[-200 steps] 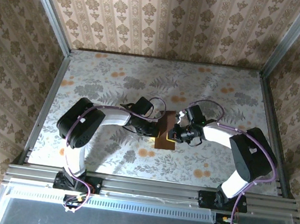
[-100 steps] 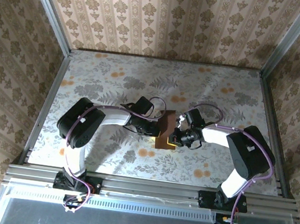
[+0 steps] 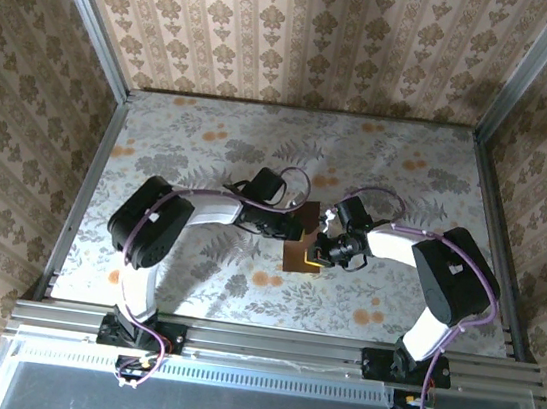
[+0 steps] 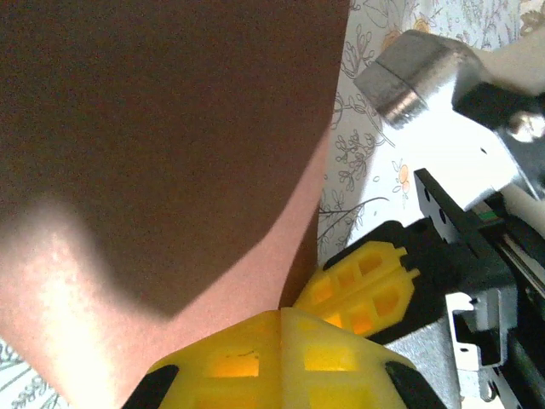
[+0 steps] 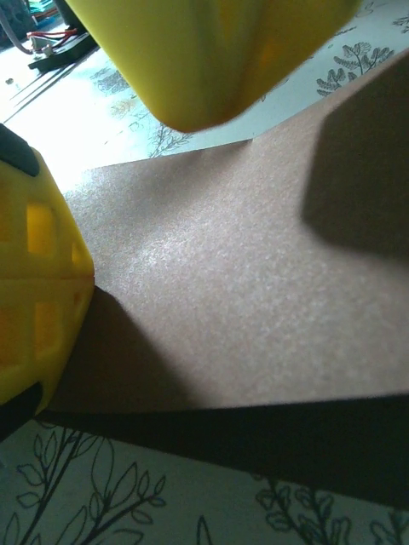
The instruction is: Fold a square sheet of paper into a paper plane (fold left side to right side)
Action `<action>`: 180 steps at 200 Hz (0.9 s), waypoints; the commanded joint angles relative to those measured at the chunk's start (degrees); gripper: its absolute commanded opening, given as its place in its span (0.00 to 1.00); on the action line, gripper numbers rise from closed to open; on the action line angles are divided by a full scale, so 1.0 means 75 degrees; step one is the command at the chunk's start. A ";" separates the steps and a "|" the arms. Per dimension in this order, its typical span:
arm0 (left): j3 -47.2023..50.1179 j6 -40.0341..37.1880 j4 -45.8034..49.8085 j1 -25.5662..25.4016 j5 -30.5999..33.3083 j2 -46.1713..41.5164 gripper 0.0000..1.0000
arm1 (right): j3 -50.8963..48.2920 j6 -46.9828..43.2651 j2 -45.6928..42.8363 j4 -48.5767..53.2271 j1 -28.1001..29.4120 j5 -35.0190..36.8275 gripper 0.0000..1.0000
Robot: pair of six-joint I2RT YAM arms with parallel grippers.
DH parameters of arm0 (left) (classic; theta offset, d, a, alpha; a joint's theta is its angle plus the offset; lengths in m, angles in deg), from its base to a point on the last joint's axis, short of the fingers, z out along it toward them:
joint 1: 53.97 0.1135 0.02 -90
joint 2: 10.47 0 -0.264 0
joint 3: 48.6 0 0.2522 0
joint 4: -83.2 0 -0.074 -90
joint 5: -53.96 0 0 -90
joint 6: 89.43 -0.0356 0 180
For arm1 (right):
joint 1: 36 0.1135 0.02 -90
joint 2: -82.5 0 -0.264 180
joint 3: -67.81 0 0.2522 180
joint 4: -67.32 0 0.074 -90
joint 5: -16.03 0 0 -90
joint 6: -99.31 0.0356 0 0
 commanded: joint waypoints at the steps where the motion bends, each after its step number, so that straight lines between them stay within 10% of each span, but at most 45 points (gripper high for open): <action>1: -0.0134 -0.0260 0.0006 0.0075 -0.0151 0.0264 0.00 | -0.0217 -0.0222 0.0536 0.0965 0.0034 0.1474 0.00; 180: -0.0113 -0.0175 -0.0237 0.0630 0.0793 0.0760 0.00 | -0.0055 -0.0212 0.0927 0.1273 0.0157 0.2069 0.00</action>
